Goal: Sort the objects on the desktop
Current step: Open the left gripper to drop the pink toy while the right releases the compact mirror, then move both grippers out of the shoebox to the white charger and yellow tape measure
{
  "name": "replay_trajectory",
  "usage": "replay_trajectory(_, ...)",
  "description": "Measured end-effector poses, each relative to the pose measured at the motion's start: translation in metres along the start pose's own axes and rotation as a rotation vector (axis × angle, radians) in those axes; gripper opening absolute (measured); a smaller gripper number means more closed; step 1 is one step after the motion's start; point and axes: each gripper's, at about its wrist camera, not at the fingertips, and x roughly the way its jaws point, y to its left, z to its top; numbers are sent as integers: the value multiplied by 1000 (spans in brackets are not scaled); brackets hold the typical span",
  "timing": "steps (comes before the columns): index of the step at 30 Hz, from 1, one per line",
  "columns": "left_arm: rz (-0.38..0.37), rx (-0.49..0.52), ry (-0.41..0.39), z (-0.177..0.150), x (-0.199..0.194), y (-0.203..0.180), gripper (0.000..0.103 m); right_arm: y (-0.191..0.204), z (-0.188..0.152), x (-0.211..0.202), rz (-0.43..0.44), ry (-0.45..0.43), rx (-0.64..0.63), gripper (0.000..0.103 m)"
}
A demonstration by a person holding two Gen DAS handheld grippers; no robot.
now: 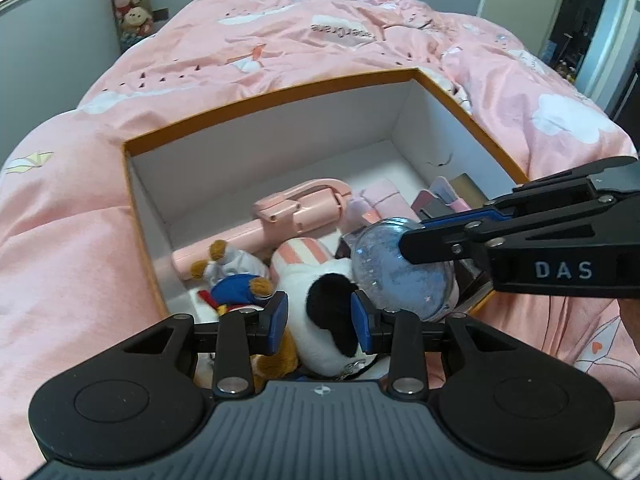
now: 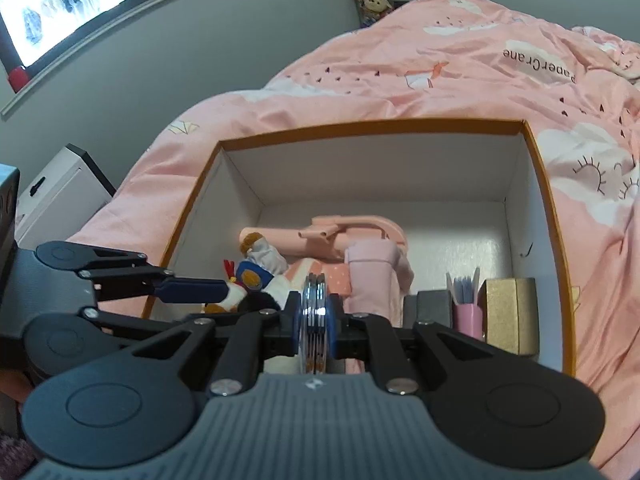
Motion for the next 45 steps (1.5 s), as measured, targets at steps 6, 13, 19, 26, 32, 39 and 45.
replay_trajectory(6,-44,-14,-28,-6,9,1,19,13,0,3,-39,0,-28,13)
replay_trajectory(13,-51,-34,-51,-10,-1,4,6,17,3,5,-20,8,1,14)
replay_trajectory(19,-70,-56,-61,-10,-6,7,5,16,-1,12,-46,36,28,14)
replay_trajectory(26,-78,-60,-63,-9,-7,7,5,1,-7,31,-29,106,120,15)
replay_trajectory(32,-76,-27,-46,-9,-1,1,5,-7,-5,48,-16,177,166,15)
replay_trajectory(39,-67,3,-15,-9,6,-5,5,-7,-6,55,-4,197,154,16)
replay_trajectory(45,-50,-25,-5,-10,4,-2,10,-14,-8,49,34,198,188,21)
